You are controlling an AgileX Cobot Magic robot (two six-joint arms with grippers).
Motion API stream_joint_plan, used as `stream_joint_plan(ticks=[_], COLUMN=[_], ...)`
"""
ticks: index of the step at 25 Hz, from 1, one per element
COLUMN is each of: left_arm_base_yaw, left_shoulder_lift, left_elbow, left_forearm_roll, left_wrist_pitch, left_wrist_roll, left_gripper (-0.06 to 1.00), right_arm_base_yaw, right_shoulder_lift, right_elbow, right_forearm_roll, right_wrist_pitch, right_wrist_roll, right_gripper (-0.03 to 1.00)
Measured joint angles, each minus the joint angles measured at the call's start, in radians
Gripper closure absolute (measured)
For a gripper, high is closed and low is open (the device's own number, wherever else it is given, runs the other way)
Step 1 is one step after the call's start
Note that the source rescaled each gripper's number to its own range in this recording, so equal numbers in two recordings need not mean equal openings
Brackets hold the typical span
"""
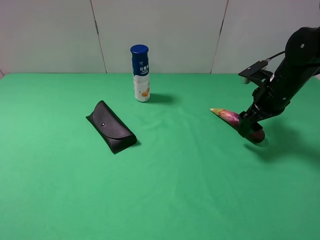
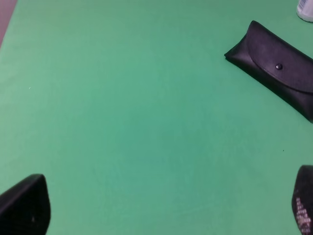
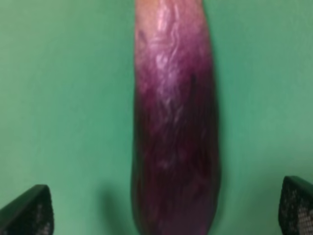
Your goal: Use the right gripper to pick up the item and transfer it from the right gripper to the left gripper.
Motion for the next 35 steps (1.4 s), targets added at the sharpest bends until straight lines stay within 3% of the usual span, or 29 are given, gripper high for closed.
stream_joint_plan(ticks=[13, 35], left_arm_base_yaw=[0.0, 0.0], left_shoulder_lift=[0.0, 0.0], left_elbow=[0.0, 0.0], left_forearm_roll=[0.0, 0.0], left_wrist_pitch=[0.0, 0.0], left_wrist_roll=[0.0, 0.0], left_gripper=[-0.04, -0.04], right_arm_base_yaw=[-0.045, -0.058], right_shoulder_lift=[0.088, 0.13], right_elbow=[0.0, 0.0], right_forearm_roll=[-0.011, 0.01], right_wrist_pitch=[-0.068, -0.093], right_wrist_roll=[-0.03, -0.079], right_gripper=[-0.03, -0.03])
